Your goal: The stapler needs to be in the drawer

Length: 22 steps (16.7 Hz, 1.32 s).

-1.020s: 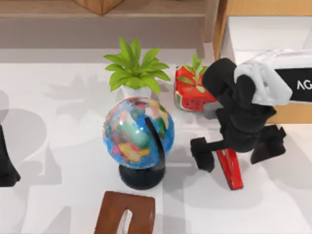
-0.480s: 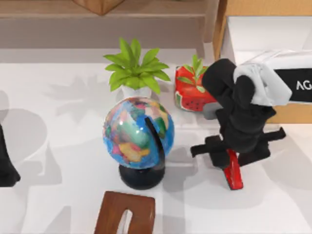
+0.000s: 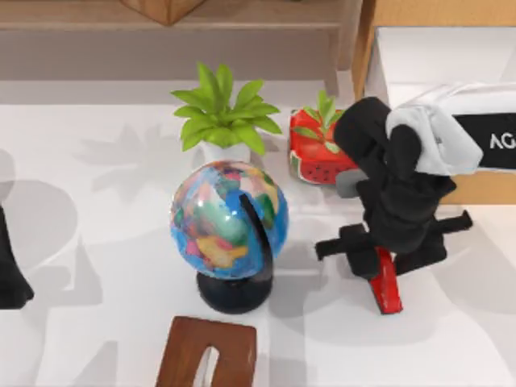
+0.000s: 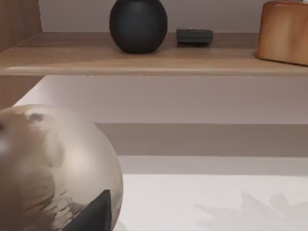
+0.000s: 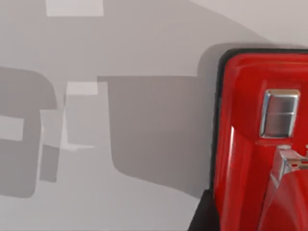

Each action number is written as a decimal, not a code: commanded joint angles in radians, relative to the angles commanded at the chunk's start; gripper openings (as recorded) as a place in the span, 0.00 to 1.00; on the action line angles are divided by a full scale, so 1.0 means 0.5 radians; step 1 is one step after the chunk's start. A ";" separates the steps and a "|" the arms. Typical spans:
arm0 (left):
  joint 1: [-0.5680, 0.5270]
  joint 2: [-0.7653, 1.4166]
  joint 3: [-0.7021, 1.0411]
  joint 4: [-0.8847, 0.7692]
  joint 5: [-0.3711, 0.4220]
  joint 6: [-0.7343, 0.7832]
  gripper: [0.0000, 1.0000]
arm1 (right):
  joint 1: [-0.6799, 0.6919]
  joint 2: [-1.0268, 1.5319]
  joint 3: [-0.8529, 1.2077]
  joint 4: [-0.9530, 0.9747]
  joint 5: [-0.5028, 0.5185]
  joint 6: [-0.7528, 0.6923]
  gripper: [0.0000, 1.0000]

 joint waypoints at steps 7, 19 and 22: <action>0.000 0.000 0.000 0.000 0.000 0.000 1.00 | -0.002 -0.048 0.059 -0.106 0.002 -0.003 0.00; 0.000 0.000 0.000 0.000 0.000 0.000 1.00 | -0.032 -0.257 0.283 -0.265 0.009 -0.059 0.00; 0.000 0.000 0.000 0.000 0.000 0.000 1.00 | -0.037 -0.380 0.530 -0.297 0.005 -0.128 0.00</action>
